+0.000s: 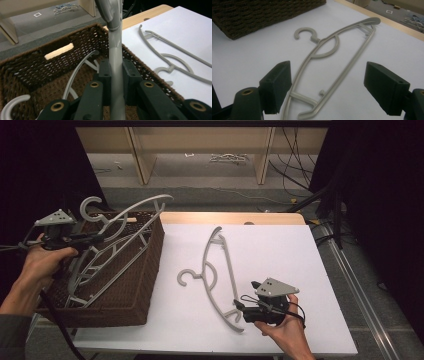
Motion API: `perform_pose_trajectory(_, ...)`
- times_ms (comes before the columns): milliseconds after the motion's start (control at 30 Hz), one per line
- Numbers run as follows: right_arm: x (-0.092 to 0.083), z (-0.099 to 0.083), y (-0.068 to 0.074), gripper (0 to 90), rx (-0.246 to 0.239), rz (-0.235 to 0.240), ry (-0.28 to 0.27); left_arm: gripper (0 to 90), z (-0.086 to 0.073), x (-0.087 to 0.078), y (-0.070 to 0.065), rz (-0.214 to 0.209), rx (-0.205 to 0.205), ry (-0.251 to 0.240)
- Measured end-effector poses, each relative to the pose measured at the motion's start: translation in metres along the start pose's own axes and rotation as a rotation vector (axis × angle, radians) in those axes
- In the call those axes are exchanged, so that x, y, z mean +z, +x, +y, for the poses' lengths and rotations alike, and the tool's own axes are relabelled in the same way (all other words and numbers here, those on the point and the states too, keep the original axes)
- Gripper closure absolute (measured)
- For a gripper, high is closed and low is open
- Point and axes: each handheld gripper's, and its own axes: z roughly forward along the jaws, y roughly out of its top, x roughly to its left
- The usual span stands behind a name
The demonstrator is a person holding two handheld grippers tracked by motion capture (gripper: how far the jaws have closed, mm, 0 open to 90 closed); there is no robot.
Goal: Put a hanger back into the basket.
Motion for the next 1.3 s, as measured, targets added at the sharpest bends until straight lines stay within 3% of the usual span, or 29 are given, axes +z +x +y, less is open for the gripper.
perform_pose_trajectory(333, 0.001, -0.001, 0.000, 23.3, 0.002, -0.001, 0.004, 79.7, -0.022, -0.010, 0.020, 0.029, -0.035, 0.005)
perform_pose_trajectory(800, 0.002, -0.003, -0.002, 23.2, 0.013, 0.001, 0.007, 79.7, -0.047, -0.008, 0.034, 0.045, -0.057, 0.056)
perform_pose_trajectory(867, 0.002, -0.003, -0.002, 23.2, 0.012, 0.001, 0.007, 79.7, -0.049, -0.006, 0.035, 0.047, -0.066, 0.069)
perform_pose_trajectory(900, 0.002, -0.003, -0.002, 23.2, 0.011, 0.001, 0.006, 79.7, -0.050, -0.006, 0.036, 0.048, -0.044, 0.091)
perform_pose_trajectory(1233, 0.004, -0.003, -0.002, 22.8, 0.007, 0.007, 0.006, 79.6, -0.062, 0.012, 0.032, 0.019, -0.067, 0.180)
perform_pose_trajectory(1300, 0.004, -0.003, -0.002, 22.8, 0.003, 0.005, 0.003, 79.5, -0.064, 0.014, 0.033, 0.018, -0.040, 0.220)
